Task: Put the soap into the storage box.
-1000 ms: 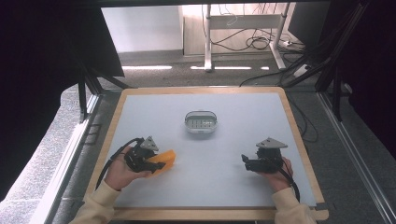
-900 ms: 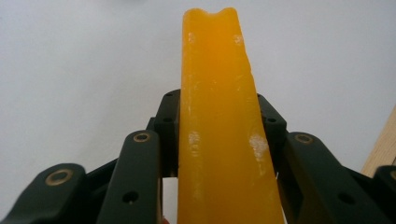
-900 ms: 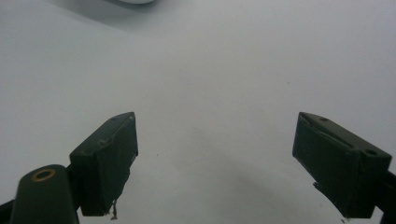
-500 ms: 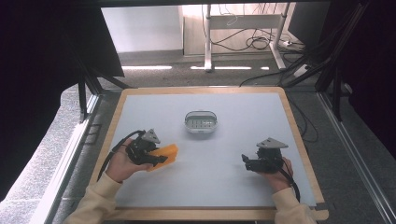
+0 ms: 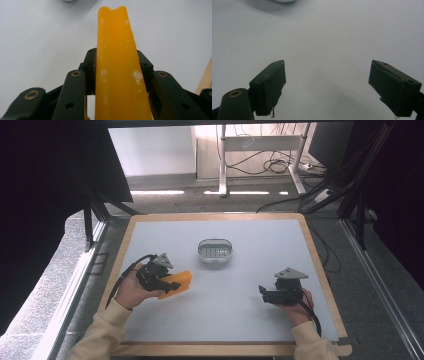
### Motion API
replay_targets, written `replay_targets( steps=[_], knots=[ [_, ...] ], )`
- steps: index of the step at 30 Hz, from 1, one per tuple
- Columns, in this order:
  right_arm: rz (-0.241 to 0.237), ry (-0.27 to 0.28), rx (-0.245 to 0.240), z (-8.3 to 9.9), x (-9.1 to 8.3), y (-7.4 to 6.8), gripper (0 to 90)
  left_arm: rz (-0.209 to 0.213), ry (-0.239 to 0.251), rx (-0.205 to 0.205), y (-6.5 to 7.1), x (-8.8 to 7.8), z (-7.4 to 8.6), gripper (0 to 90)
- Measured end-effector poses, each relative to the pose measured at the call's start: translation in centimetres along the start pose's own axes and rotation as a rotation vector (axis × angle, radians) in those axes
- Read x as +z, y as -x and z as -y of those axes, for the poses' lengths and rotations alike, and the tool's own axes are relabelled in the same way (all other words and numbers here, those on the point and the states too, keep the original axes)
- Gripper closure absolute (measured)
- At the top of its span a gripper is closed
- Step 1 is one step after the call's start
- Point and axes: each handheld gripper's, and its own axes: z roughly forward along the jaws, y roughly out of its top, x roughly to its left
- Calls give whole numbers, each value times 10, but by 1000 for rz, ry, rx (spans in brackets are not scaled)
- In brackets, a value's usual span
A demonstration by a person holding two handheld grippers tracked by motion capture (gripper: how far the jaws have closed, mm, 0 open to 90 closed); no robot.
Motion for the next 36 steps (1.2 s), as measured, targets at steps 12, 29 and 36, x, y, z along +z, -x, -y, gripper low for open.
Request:
replay_targets(
  steps=[12,29,36],
  knots=[
    [-1,2,3,0,0,0,144,5,20,9,-4,-4,-9,621],
    [0,2,5,0,-1,1,144,14,44,17,-11,-9,-28,621],
    [-7,8,0,-1,-1,0,143,9,58,21,-15,-10,-36,621]
  ],
)
